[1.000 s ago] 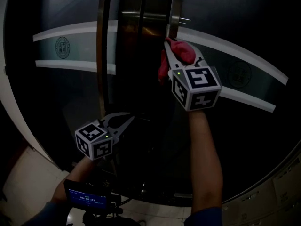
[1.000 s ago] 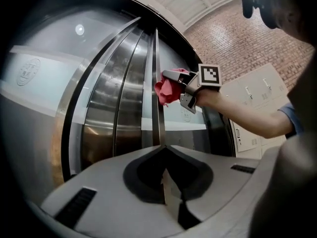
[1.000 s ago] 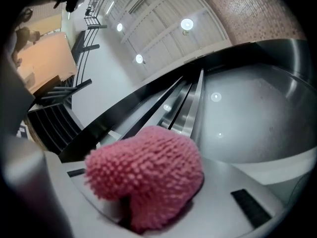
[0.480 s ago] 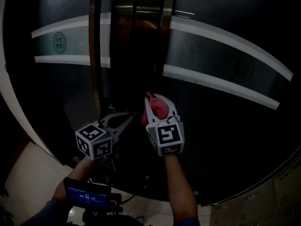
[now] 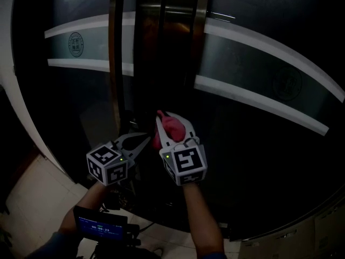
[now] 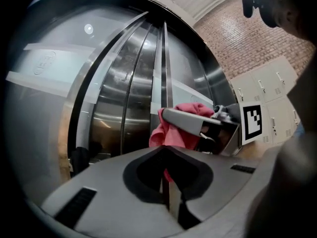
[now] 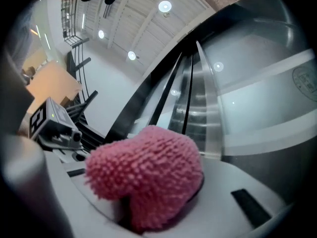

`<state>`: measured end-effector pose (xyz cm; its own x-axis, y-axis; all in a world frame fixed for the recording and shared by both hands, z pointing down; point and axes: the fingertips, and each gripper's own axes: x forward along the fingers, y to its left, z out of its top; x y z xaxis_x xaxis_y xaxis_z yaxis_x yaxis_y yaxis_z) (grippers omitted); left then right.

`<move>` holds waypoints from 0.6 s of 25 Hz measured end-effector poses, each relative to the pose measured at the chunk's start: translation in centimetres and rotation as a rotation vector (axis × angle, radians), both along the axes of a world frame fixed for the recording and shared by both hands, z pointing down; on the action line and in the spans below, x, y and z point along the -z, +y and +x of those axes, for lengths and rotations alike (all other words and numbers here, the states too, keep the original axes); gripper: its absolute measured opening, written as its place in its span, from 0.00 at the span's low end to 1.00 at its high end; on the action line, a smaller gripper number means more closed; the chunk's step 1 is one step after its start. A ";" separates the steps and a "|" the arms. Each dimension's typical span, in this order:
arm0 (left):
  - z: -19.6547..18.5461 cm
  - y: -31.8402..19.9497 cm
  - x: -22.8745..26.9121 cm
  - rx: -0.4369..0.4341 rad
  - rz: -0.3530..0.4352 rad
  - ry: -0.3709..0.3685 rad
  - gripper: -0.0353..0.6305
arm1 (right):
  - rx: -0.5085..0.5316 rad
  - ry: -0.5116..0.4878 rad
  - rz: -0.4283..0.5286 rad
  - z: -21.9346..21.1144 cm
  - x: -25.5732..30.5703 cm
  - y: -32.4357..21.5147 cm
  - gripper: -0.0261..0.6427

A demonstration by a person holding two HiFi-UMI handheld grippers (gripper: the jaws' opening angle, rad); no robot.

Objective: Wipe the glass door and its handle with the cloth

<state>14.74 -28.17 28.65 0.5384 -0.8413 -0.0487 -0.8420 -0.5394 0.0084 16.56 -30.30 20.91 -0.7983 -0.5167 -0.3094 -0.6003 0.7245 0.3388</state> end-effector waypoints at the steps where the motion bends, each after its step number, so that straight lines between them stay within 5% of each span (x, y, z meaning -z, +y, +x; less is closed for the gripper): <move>1: -0.6 0.1 0.1 0.012 0.003 -0.002 0.06 | 0.033 -0.015 0.006 -1.0 0.7 0.6 0.12; 8: -7.6 0.7 0.7 0.055 0.034 0.008 0.06 | 0.137 0.002 0.026 -9.3 5.0 3.5 0.12; 15: -17.4 1.4 1.8 0.070 0.066 0.001 0.06 | 0.094 -0.065 0.244 -15.7 18.7 2.9 0.12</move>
